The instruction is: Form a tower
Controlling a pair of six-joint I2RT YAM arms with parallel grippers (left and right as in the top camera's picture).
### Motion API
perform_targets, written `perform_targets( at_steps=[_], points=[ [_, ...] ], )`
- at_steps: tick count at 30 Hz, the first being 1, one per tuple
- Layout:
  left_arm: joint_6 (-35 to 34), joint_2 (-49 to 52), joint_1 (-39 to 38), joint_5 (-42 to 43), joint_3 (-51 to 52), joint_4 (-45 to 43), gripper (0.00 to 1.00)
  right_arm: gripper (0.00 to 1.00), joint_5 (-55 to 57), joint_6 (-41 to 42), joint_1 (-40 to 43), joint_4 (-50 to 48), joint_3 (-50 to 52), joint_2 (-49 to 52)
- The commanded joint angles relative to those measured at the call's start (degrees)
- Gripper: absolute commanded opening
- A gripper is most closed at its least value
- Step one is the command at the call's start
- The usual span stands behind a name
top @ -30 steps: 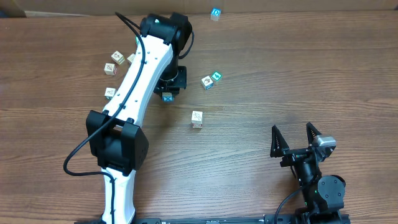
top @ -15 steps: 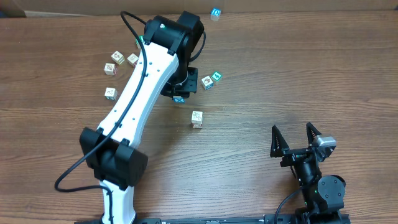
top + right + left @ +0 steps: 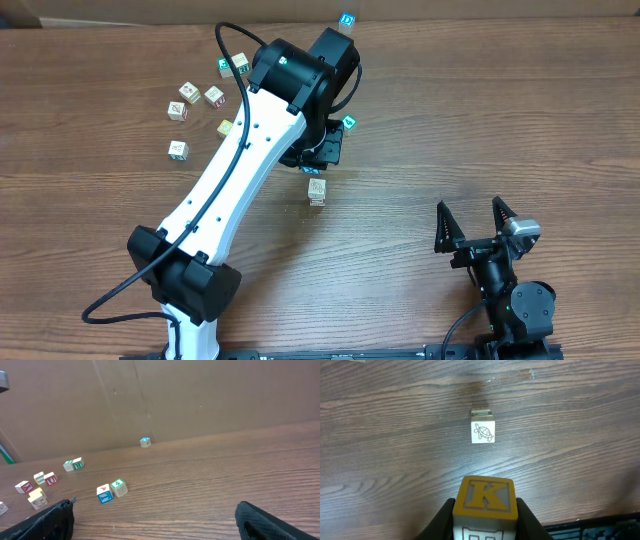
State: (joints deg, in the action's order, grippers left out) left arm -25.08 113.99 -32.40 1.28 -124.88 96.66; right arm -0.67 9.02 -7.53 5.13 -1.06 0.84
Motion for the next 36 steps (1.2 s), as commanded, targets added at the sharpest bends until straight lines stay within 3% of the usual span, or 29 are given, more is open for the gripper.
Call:
perform_targets(
  at_steps=[1, 27, 36],
  points=[
    [-2.43, -1.55, -0.61, -0.24, -0.85, 0.09, 0.11, 1.00, -0.02, 0.31, 0.15, -0.28, 0.59, -0.68],
    [-5.62, -1.51, -2.69, -1.68, 0.07, -1.31, 0.12, 1.00, -0.02, 0.31, 0.15, -0.28, 0.59, -0.68],
    [-5.84, -1.51, -3.91, -1.92, 7.06, -5.27, 0.13, 1.00, -0.02, 0.31, 0.15, -0.28, 0.59, -0.68]
  ],
)
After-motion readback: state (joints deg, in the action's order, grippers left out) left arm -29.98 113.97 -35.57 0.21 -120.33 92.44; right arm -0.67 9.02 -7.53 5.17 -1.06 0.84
